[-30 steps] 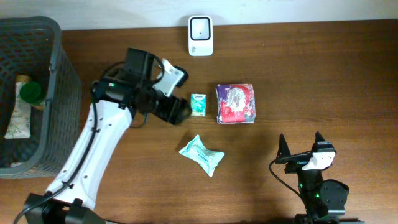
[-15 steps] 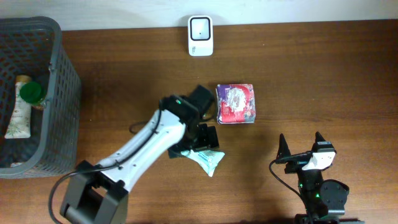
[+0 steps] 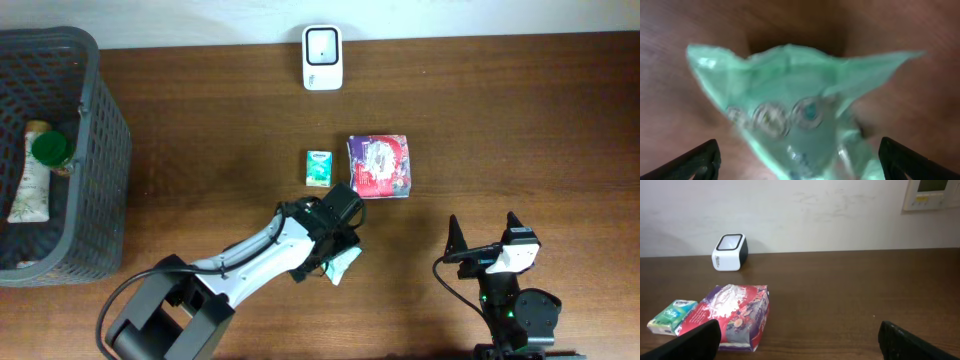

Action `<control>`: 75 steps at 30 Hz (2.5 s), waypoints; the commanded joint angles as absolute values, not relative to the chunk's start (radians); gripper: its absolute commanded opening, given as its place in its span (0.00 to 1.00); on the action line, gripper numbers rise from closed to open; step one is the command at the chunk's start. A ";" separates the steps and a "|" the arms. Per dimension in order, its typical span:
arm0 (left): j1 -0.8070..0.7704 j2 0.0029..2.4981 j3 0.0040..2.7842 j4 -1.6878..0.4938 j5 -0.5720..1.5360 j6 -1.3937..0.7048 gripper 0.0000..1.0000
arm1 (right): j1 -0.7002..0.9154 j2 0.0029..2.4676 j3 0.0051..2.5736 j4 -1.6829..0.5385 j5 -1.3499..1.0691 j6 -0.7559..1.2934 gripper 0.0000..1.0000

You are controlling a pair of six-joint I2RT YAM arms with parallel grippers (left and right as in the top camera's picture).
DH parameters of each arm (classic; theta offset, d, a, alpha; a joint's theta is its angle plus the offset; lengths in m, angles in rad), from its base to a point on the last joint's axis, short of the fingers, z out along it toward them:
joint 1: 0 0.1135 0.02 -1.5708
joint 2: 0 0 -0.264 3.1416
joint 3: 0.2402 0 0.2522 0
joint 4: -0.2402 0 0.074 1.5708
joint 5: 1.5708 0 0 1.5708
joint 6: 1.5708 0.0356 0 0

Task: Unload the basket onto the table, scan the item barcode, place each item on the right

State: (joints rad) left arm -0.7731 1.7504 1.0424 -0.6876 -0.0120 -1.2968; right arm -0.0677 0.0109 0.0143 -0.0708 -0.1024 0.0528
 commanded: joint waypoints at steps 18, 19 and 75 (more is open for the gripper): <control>-0.405 1.677 1.195 -0.365 -0.191 -0.429 0.00 | -0.073 0.004 0.006 -0.072 -0.094 0.056 0.99; -0.395 1.677 1.195 -0.327 -0.191 -0.345 0.00 | -0.073 0.004 0.006 -0.071 -0.094 0.056 0.99; 0.657 1.527 1.324 -0.765 -0.268 -0.479 0.95 | -0.073 0.004 0.006 -0.072 -0.094 0.056 0.99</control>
